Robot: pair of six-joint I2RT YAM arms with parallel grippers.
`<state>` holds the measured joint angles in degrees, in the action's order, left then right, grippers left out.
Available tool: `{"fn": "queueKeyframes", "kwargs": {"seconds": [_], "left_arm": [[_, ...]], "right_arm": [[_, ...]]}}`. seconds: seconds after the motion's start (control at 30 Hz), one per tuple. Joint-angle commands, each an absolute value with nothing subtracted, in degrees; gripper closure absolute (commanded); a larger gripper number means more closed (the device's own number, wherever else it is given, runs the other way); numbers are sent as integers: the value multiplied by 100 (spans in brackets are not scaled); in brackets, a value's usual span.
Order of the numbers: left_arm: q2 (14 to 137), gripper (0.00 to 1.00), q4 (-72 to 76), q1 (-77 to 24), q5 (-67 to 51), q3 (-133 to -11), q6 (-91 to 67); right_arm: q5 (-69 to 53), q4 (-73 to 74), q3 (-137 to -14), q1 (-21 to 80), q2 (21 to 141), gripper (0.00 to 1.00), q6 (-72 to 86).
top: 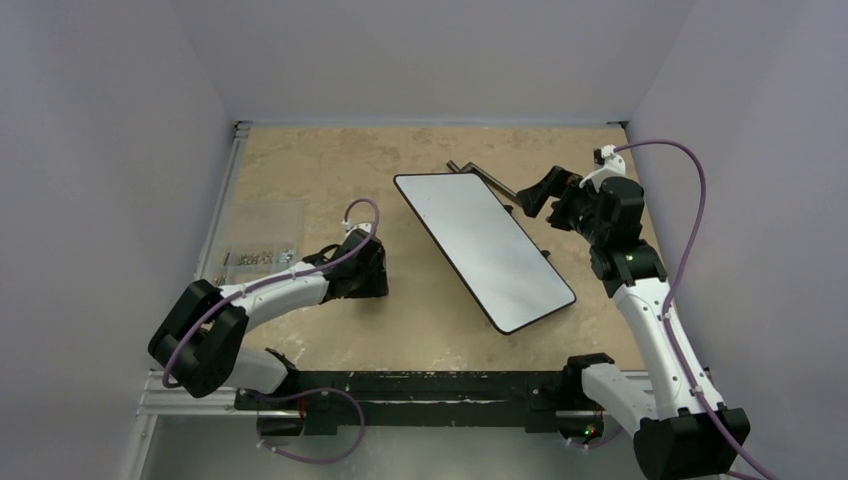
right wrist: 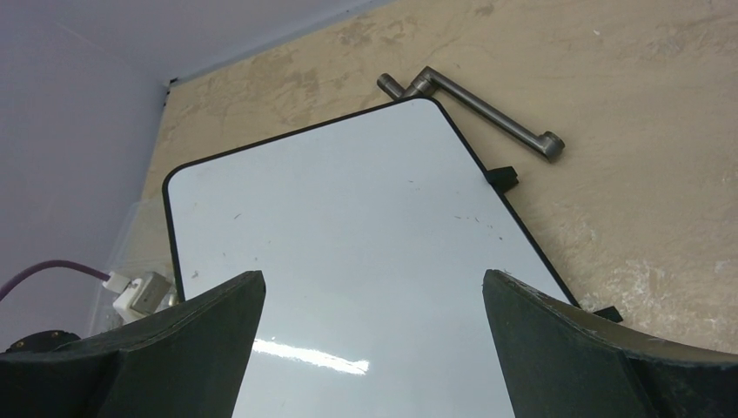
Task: Write a sentence on the whiteboard
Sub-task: Pick up the whiteboard marker from the center of the board.
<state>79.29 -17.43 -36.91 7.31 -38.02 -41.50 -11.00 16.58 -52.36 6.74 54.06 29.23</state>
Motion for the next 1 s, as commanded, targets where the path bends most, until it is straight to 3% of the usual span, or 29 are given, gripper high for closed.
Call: {"fn": "queueKeyframes", "kwargs": {"seconds": [0.0, 0.1, 0.23, 0.43, 0.7, 0.77, 0.9, 0.97], "left_arm": [[7799, 43, -1744, -3743, 964, -3868, -4239], [7596, 28, -1986, -3768, 1135, -3915, -4181], [7452, 26, -2087, -3779, 1296, -3936, -4063], [7854, 44, -1910, -3852, 1232, -4009, -3893], [8438, 57, -1770, -3972, 1257, -4144, -3850], [8561, 64, -1767, -3986, 1257, -4186, -3842], [8682, 99, -1818, -3989, 1268, -4242, -3847], [8618, 100, -1883, -3987, 1306, -4234, -3889]], "right_arm": [[-1008, 1584, -5256, 676, 5392, 1, 2822], [-1045, 1573, -5257, 677, 5418, 1, 2832], [-1068, 1549, -5222, 674, 5423, 1, 2857], [-1083, 1574, -5225, 676, 5429, 1, 2851], [-961, 1683, -5230, 677, 5389, 1, 2754], [-929, 1691, -5221, 676, 5392, 1, 2730], [-786, 1734, -5172, 672, 5473, 1, 2693], [-628, 1789, -5131, 674, 5564, 1, 2683]]}}
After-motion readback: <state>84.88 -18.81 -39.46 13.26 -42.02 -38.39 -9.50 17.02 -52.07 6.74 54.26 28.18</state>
